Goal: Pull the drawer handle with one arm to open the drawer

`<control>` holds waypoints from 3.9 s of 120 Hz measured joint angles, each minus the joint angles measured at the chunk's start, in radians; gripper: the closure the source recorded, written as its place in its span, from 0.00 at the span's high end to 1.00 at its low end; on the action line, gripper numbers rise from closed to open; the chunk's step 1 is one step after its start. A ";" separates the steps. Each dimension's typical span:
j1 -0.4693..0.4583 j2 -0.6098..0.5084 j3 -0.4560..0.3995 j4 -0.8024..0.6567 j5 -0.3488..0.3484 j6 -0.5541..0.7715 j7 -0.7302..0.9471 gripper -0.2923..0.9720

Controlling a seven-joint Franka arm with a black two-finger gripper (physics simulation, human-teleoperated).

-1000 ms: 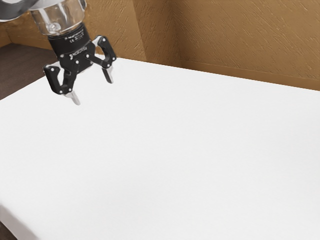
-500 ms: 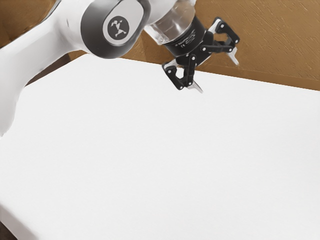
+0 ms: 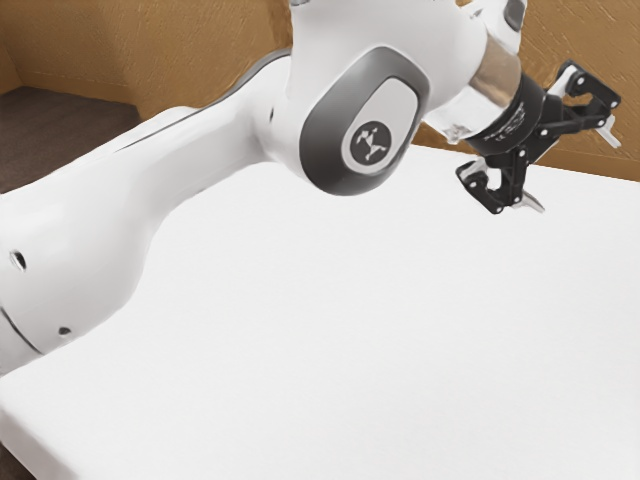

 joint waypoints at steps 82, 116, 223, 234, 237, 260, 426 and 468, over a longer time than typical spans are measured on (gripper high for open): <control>-0.063 0.122 -0.103 0.179 0.116 -0.053 -0.220 0.76; -0.188 0.174 -0.049 0.245 0.112 -0.046 -0.276 0.76; -0.302 0.412 -0.057 0.398 0.111 0.260 -0.318 0.76; -0.297 0.427 -0.058 0.400 0.111 0.269 -0.315 0.76; -0.296 0.432 -0.058 0.400 0.111 0.270 -0.314 0.76; -0.295 0.445 -0.058 0.401 0.110 0.279 -0.309 0.76; -0.271 0.334 -0.057 0.225 0.098 0.239 -0.311 0.76; -0.256 0.299 -0.058 0.157 0.106 0.241 -0.320 0.76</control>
